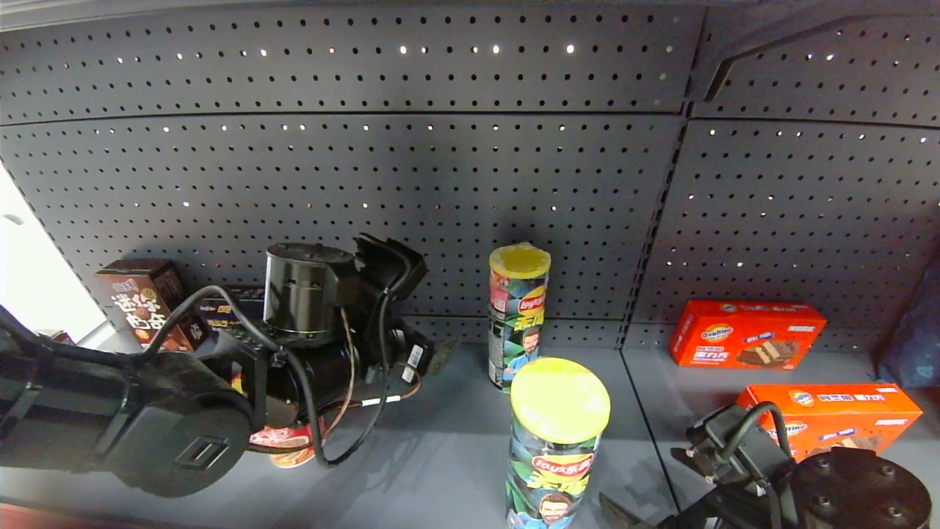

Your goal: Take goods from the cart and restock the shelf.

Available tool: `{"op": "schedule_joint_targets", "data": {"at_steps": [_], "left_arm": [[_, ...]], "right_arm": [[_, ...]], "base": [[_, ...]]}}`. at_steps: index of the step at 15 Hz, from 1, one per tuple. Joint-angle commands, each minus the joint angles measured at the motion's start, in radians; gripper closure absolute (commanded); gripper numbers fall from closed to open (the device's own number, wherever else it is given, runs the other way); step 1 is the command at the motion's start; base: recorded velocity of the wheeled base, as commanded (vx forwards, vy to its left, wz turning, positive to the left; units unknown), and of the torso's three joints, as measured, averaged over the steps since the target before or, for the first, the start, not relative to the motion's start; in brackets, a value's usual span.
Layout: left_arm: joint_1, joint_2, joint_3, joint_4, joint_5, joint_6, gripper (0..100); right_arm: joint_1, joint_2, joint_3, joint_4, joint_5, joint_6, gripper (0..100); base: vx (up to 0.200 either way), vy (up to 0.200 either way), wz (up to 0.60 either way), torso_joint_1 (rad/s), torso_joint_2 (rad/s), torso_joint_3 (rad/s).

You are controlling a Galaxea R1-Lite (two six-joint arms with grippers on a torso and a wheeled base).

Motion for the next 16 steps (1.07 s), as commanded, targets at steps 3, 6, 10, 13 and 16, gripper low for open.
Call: {"op": "schedule_joint_targets", "data": {"at_steps": [3,6,10,13,16], "left_arm": [[-0.001,-0.034,0.009,-0.005,0.0,0.0,0],[0.001,-0.034,0.015,-0.009,0.0,0.0,0],[0.001,-0.033,0.015,-0.01,-0.002,0.0,0],[0.001,-0.03,0.015,-0.012,0.0,0.0,0],[0.001,-0.03,0.015,-0.012,0.0,0.0,0]], "right_arm": [[0.032,0.064,-0.044,-0.001,-0.002,-0.001,0],[0.033,0.094,-0.077,-0.007,-0.002,-0.001,0],[0.035,0.113,-0.086,-0.009,-0.002,-0.001,0],[0.035,0.124,-0.095,-0.009,0.0,0.001,0],[0.035,0.131,-0.106,-0.009,0.0,0.001,0]], "base": [[0.0,0.0,0.0,0.0,0.0,0.0],[0.0,0.0,0.0,0.0,0.0,0.0],[0.0,0.0,0.0,0.0,0.0,0.0],[0.0,0.0,0.0,0.0,0.0,0.0],[0.0,0.0,0.0,0.0,0.0,0.0]]}}
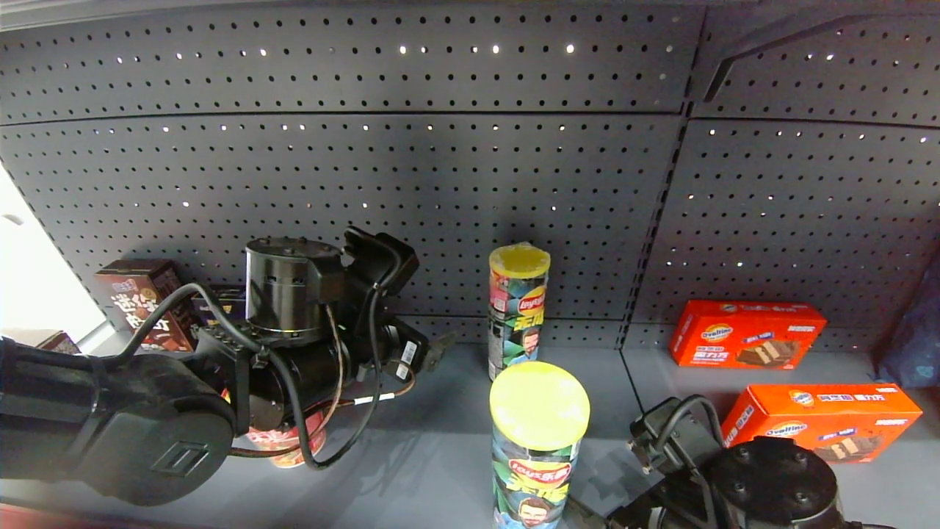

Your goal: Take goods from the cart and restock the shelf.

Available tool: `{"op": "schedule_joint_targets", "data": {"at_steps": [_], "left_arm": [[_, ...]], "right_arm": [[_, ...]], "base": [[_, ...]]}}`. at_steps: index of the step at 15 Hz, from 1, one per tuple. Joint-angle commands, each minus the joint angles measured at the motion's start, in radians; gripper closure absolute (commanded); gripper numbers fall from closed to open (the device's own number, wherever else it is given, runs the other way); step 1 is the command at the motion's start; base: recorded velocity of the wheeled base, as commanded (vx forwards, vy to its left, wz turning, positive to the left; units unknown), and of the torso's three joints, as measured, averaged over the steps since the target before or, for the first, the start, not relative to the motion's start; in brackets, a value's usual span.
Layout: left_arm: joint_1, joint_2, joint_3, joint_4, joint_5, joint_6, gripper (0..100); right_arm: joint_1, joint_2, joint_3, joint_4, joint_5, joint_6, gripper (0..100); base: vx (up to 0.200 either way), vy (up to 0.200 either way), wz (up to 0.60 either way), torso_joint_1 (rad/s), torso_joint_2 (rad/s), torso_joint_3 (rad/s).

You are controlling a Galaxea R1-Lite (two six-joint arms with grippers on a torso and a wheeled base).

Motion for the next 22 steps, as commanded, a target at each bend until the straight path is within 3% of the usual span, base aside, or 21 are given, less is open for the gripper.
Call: {"op": "schedule_joint_targets", "data": {"at_steps": [1,8,12,16,17,18,20,22], "left_arm": [[0.0,0.002,0.0,-0.001,-0.001,0.0,0],[0.0,-0.003,0.0,-0.002,-0.001,-0.002,0],[-0.003,-0.072,0.0,-0.004,0.002,0.0,0],[0.001,-0.199,0.046,-0.056,0.022,-0.008,0],[0.005,-0.225,0.078,-0.086,0.021,-0.008,0],[0.014,-0.31,0.169,-0.134,0.019,0.0,0],[0.07,-0.448,0.259,-0.137,0.018,0.003,0],[0.195,-0.624,0.365,-0.114,0.018,0.003,0]], "right_arm": [[0.002,0.006,-0.002,-0.001,0.0,0.0,0],[-0.003,-0.014,0.013,-0.001,-0.008,0.003,0],[-0.072,-0.143,0.015,0.001,-0.014,0.005,0],[-0.231,-0.304,0.007,0.003,-0.015,-0.001,0],[-0.3,-0.345,0.0,0.001,-0.014,-0.01,0],[-0.383,-0.406,-0.003,-0.016,-0.009,-0.076,0],[-0.504,-0.474,0.004,-0.054,-0.003,-0.138,0],[-0.623,-0.571,0.024,-0.05,-0.005,-0.135,0]], "base": [[0.0,0.0,0.0,0.0,0.0,0.0],[0.0,0.0,0.0,0.0,0.0,0.0],[0.0,0.0,0.0,0.0,0.0,0.0],[0.0,0.0,0.0,0.0,0.0,0.0],[0.0,0.0,0.0,0.0,0.0,0.0],[0.0,0.0,0.0,0.0,0.0,0.0],[0.0,0.0,0.0,0.0,0.0,0.0],[0.0,0.0,0.0,0.0,0.0,0.0]]}}
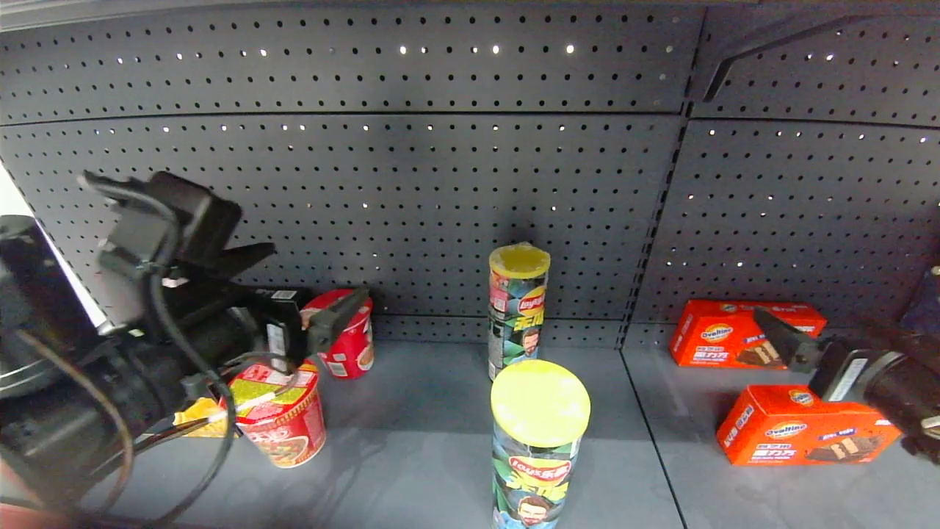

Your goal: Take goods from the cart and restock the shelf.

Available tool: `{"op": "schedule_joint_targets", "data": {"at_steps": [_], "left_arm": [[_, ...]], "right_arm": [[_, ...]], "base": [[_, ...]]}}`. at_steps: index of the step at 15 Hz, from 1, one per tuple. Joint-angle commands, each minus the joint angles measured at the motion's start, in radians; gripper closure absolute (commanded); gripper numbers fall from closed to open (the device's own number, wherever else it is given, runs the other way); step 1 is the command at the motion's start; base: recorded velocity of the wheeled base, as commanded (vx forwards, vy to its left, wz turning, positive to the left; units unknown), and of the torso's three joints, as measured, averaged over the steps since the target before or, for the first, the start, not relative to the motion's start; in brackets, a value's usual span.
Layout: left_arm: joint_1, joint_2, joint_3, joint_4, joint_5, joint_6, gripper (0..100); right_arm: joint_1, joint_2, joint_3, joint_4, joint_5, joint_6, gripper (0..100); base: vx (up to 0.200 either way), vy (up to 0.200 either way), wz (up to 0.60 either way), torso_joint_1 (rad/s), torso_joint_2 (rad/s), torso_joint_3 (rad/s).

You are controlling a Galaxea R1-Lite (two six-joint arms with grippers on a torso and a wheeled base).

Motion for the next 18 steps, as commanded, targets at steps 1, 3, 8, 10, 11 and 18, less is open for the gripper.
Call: {"op": "schedule_joint_targets", "data": {"at_steps": [1,3,8,10,11,18], "left_arm": [[0.162,-0.269,0.159,0.027,-0.002,0.0,0],[0.288,-0.543,0.32,0.144,0.001,-0.022,0],[0.492,-1.161,0.346,0.806,0.031,-0.106,0],[0.492,-1.296,0.35,0.935,0.029,-0.112,0],[0.49,-1.295,0.352,0.949,0.029,-0.109,0],[0.447,-1.358,0.55,0.716,-0.009,-0.078,0]], "right_arm": [[-0.116,-0.146,0.038,-0.003,0.0,-0.006,0],[-0.196,-0.287,0.167,0.006,-0.002,-0.029,0],[-0.417,-0.939,0.309,0.611,-0.022,-0.109,0],[-0.409,-1.205,0.302,0.873,-0.013,-0.162,0],[-0.411,-1.236,0.28,0.962,0.016,-0.164,0],[-0.413,-1.236,0.305,0.902,0.236,-0.119,0]], "base": [[0.0,0.0,0.0,0.0,0.0,0.0],[0.0,0.0,0.0,0.0,0.0,0.0],[0.0,0.0,0.0,0.0,0.0,0.0],[0.0,0.0,0.0,0.0,0.0,0.0],[0.0,0.0,0.0,0.0,0.0,0.0],[0.0,0.0,0.0,0.0,0.0,0.0]]}}
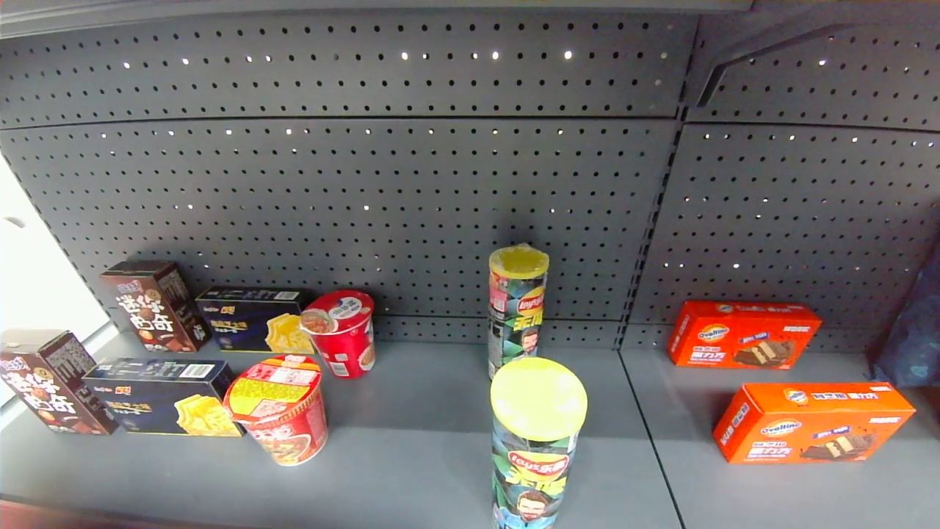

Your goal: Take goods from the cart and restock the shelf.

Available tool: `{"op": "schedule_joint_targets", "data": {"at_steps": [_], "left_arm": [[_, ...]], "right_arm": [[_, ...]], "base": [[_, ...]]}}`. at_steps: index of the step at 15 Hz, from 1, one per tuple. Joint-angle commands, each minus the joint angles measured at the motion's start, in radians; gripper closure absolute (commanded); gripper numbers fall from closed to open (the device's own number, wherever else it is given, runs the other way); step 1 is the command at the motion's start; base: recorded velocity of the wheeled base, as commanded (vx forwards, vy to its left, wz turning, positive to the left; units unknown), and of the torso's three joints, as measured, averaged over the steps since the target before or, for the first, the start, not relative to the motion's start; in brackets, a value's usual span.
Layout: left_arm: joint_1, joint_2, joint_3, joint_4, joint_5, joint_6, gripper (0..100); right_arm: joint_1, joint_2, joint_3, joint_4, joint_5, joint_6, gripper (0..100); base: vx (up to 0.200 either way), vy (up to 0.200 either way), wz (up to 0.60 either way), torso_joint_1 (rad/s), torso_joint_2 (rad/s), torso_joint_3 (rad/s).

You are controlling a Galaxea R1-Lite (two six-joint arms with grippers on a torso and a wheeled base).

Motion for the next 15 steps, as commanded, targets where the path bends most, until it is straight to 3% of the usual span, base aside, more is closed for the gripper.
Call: {"op": "schedule_joint_targets", "data": {"at_steps": [1,4,7,11,13,15], "left_arm": [[-0.017,-0.051,0.01,0.004,-0.016,-0.011,0],[-0.017,-0.051,0.012,0.004,-0.062,-0.016,0],[-0.017,-0.051,0.009,0.007,-0.211,-0.027,0],[-0.017,-0.051,0.007,0.012,-0.183,-0.037,0],[-0.017,-0.051,0.007,0.012,-0.182,-0.02,0],[-0.017,-0.051,0.009,0.011,-0.177,-0.025,0]], "right_arm": [[0.0,-0.022,0.001,0.0,0.026,0.019,0],[0.0,-0.022,0.001,0.0,0.124,0.039,0],[0.0,-0.022,-0.002,0.01,0.122,0.033,0],[0.0,-0.022,-0.002,0.008,0.13,0.037,0],[0.0,-0.022,-0.001,0.002,0.106,0.053,0],[0.0,-0.022,-0.001,0.003,0.101,0.039,0]], "base": [[0.0,0.0,0.0,0.0,0.0,0.0],[0.0,0.0,0.0,0.0,0.0,0.0],[0.0,0.0,0.0,0.0,0.0,0.0],[0.0,0.0,0.0,0.0,0.0,0.0],[0.0,0.0,0.0,0.0,0.0,0.0],[0.0,0.0,0.0,0.0,0.0,0.0]]}}
